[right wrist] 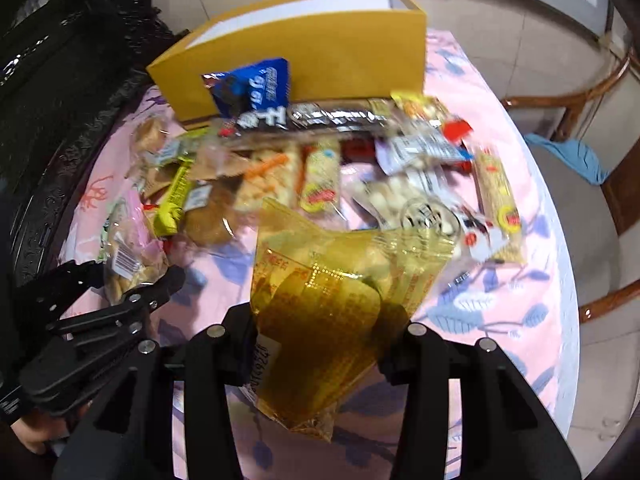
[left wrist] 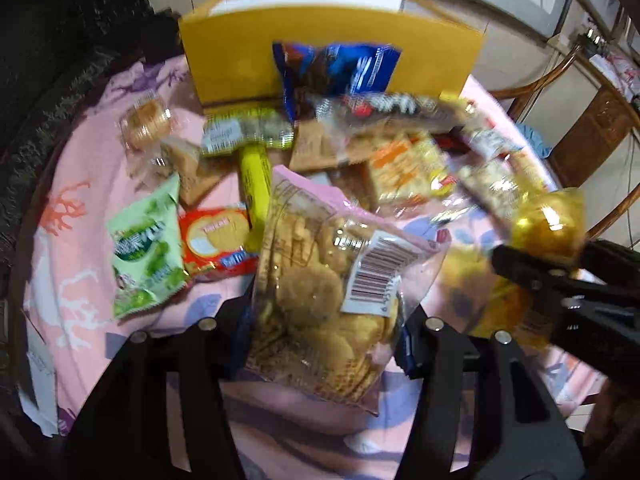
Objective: Organize snacks
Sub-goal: 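Grasp the cookie bag with the left tool while the right tool grasps a yellow snack bag, then carry both bags over the yellow box and open both tools to drop them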
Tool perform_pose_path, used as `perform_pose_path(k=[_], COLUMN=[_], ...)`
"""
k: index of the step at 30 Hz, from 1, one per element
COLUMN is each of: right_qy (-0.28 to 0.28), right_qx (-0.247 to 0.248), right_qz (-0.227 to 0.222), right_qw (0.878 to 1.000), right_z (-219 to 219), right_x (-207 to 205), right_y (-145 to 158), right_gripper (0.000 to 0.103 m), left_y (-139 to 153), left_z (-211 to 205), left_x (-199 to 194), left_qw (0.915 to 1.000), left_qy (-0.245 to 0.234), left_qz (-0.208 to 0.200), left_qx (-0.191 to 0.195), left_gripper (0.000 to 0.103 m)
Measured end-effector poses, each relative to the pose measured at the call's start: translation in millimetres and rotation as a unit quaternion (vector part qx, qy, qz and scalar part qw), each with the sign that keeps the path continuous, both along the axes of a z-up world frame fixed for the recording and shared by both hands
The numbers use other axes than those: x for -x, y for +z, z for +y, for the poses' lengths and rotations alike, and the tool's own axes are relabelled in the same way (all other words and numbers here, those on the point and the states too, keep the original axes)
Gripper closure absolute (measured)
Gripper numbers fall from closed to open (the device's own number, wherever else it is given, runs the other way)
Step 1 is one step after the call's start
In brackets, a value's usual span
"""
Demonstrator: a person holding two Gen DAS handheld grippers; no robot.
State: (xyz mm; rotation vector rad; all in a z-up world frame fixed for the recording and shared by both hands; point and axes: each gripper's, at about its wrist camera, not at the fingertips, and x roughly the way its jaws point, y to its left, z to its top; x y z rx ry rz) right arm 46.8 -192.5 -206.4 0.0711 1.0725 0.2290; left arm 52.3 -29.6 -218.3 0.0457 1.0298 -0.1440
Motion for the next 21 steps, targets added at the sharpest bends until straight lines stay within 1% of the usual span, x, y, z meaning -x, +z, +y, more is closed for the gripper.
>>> perform_pose_path(k=[5,9,11,13,16,18,21], right_qy=[0.007,0.013,0.013,0.013,0.022,0.028,0.034], right_qx=[0.008,0.016,0.013,0.013,0.018,0.021,0.027], right_qz=[-0.025,-0.045,-0.051,-0.062,-0.092,-0.103,-0.119], right_qw=[1.0,0.999,0.999,0.998,0.995,0.994,0.992], right_z=[15.5,14.6,12.3,11.0,13.2,15.0,16.9], right_x=[-9.4,-22.5,-40.2,-54.2,-85.1,-101.8,-132.8], right_y=[19.6,40.9,55.5,70.2,103.4,116.3,133.3], right_gripper=[0.056,0.056,0.056,0.056,0.056,0.056,0.056], left_y=[32.9,62.8,78.6,95.9,124.2,138.0,147.0], left_z=[6.3,22.3,27.3,27.4,24.3,19.7,12.4], left_x=[1.1,-10.7,-25.5,-44.2,-76.8,-102.8,-134.8], left_qw=[0.9996,0.9978,0.9963,0.9954,0.9948,0.9948,0.9954], left_qy=[0.013,0.044,0.053,0.055,0.049,0.047,0.046], left_qz=[-0.023,-0.037,-0.047,-0.059,-0.077,-0.081,-0.078], left_qx=[0.003,0.035,0.049,0.052,0.045,0.039,0.03], left_gripper=[0.047,0.047,0.047,0.047,0.047,0.047,0.047])
